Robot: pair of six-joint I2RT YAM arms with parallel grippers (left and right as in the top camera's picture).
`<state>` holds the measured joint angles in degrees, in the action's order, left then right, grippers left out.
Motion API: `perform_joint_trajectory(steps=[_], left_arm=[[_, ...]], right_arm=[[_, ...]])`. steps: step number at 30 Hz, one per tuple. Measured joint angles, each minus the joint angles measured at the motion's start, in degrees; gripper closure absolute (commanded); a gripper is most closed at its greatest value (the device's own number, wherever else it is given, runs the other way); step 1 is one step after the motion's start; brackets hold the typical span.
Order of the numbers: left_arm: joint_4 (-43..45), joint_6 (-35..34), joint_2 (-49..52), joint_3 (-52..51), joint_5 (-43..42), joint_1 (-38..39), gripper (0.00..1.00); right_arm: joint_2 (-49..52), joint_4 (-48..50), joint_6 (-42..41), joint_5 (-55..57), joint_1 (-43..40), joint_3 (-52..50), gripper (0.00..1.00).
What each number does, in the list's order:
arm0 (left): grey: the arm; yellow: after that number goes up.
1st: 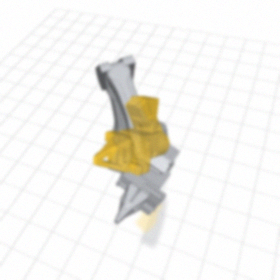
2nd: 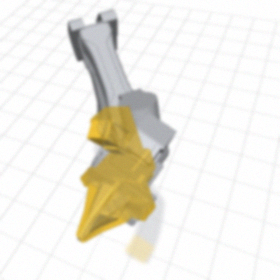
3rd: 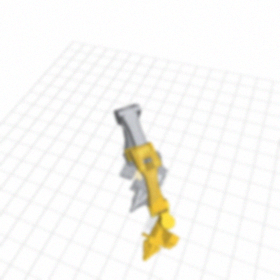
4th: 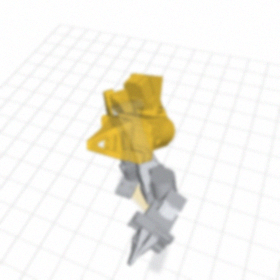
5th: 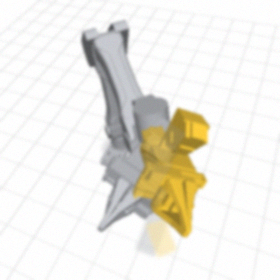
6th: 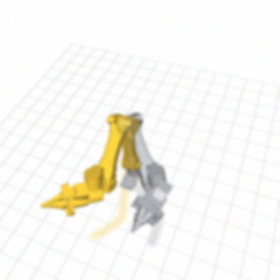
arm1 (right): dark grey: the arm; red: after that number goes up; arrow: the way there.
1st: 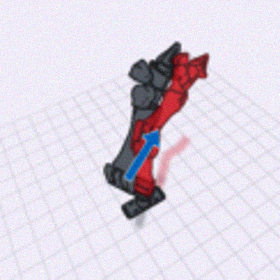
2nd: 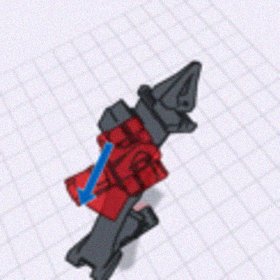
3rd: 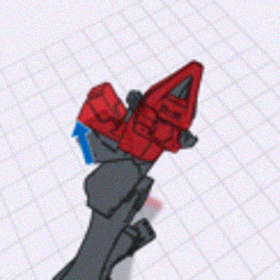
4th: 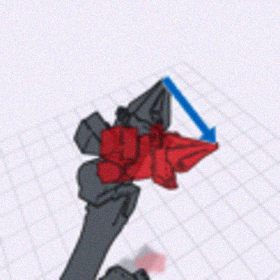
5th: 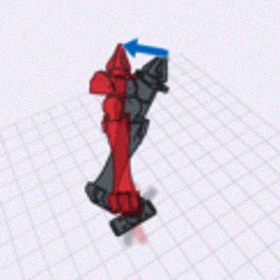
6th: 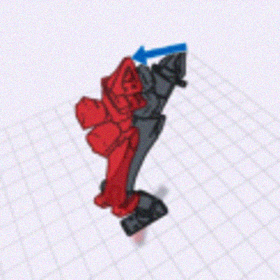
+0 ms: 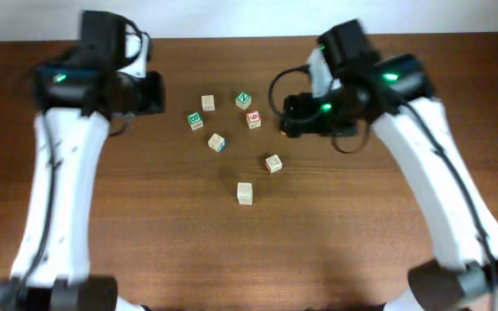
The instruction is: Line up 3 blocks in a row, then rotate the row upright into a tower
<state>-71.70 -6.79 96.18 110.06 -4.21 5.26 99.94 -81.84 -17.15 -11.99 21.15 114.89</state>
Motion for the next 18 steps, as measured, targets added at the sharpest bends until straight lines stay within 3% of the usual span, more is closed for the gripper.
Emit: perform_joint_trajectory(steps=[3, 7, 12, 18], left_arm=[[-2.7, 0.2, -6.2, 0.9, 2.5, -0.1, 0.01], [-2.7, 0.2, -8.2, 1.0, 3.7, -0.1, 0.01], [-2.7, 0.2, -8.2, 1.0, 3.9, -0.1, 0.01], [-2.7, 0.2, -8.2, 1.0, 4.1, -0.1, 0.01]], right_arm=[[-7.8, -6.7, 0.6, 8.6, 0.0, 6.5, 0.02], [-20.0, -11.5, 0.7, 15.1, 0.0, 7.7, 0.02], [-31.4, -11.9, 0.7, 15.8, 0.0, 7.8, 0.01], [-35.4, -13.3, 0.7, 15.9, 0.0, 7.9, 0.02]])
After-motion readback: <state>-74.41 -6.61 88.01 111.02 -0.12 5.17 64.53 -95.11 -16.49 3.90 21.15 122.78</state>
